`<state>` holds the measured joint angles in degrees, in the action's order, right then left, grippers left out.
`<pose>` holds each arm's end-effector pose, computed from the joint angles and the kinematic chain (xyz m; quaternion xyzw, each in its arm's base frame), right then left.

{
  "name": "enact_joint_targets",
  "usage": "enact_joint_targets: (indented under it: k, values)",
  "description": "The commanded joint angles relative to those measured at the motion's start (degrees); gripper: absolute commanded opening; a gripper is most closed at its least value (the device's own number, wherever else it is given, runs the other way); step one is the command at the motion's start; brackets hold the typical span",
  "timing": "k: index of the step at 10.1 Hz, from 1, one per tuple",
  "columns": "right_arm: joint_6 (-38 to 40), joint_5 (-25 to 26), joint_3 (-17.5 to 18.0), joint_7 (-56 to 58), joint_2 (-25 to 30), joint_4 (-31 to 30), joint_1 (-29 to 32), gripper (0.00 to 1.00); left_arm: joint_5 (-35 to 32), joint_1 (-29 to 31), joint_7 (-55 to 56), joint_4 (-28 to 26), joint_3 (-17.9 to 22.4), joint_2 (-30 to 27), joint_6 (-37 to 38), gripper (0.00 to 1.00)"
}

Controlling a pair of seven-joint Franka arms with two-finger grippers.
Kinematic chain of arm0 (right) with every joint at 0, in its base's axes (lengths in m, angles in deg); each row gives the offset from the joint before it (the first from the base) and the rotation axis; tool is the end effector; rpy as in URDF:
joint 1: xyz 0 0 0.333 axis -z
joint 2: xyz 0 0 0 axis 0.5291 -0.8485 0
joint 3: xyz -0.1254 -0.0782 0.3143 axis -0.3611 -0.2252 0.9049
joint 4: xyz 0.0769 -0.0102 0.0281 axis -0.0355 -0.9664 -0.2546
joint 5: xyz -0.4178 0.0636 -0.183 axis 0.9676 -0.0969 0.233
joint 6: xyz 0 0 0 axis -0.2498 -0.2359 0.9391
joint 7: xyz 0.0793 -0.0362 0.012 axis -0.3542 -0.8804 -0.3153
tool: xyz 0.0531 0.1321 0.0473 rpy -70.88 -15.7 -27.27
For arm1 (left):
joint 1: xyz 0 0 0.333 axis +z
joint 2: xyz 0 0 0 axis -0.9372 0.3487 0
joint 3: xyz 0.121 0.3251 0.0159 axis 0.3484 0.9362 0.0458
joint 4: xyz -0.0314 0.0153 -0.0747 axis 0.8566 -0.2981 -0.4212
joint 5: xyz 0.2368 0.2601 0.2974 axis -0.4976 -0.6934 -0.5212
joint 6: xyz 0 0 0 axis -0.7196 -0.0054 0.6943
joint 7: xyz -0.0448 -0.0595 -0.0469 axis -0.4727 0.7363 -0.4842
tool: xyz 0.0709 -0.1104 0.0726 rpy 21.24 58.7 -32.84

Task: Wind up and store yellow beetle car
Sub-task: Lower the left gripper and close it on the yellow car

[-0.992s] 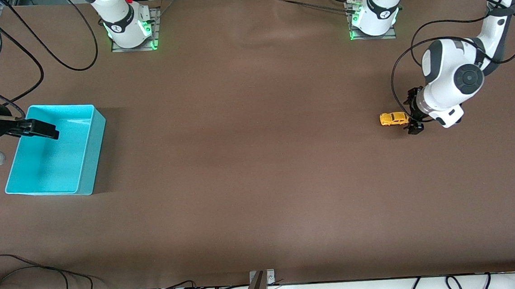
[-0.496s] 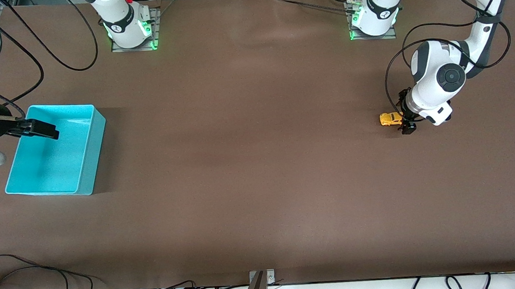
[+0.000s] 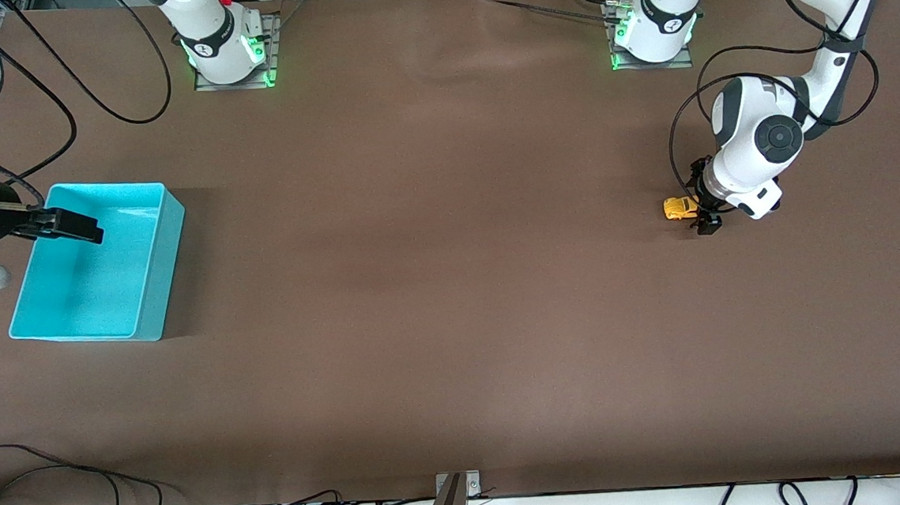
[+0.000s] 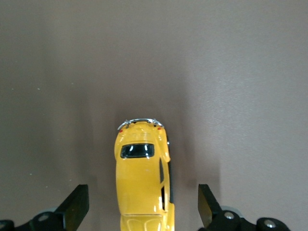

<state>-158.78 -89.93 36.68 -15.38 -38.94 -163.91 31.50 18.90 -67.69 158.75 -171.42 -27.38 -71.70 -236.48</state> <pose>0.6918 0.0048 0.5397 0.9968 -0.0584 -0.0546 0.0032 0.5089 -0.0061 0.1101 -0.7174 -0.6936 0.0279 0.0582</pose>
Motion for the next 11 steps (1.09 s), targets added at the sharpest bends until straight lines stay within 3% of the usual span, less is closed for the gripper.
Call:
enact_joint_targets:
  k: [1,7,11]
  values:
    - [0.1,-0.7,0.0,-0.9,0.4,-0.4,-0.2,1.0,-1.8,0.3,1.5,-1.0,0.0,-0.6,-1.0,0.88]
    - [0.2,-0.7,0.0,-0.9,0.4,-0.4,-0.2,1.0,-1.7,0.3,1.9,-0.7,0.0,-0.8,-0.7,0.04]
    - [0.2,-0.7,0.0,-0.8,0.4,-0.4,-0.2,1.0,-1.6,1.1,5.4,-0.4,0.1,-0.2,-0.8,0.0]
